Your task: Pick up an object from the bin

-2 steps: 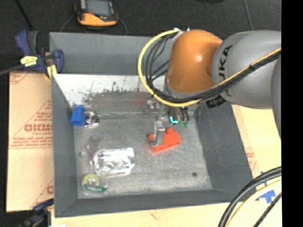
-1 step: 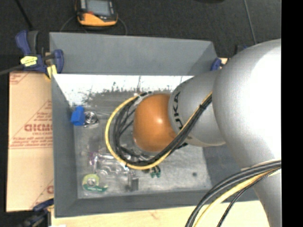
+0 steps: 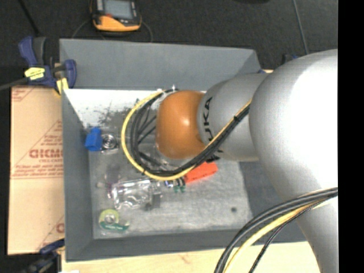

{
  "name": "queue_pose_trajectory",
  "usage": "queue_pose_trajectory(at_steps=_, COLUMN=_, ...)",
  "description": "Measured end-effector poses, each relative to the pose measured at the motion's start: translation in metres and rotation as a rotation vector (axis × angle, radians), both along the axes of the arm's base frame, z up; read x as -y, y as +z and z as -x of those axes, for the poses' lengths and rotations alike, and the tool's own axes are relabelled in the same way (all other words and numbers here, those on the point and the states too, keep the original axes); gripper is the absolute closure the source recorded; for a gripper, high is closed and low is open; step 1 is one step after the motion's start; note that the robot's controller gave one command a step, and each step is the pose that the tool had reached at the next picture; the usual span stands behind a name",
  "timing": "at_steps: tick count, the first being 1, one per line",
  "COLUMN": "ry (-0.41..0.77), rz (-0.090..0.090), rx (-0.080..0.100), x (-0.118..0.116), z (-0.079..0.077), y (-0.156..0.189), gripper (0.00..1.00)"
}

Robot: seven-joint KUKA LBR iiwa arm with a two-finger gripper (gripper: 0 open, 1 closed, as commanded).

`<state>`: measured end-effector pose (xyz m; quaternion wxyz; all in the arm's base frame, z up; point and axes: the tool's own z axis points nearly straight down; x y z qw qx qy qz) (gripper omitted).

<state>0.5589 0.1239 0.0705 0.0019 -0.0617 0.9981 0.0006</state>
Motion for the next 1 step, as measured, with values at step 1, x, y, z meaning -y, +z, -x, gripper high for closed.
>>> queue_pose_trajectory(at_steps=1, ry=-0.002, rz=0.0, rx=-0.002, x=0.0002, z=0.0013, y=0.0, gripper=1.0)
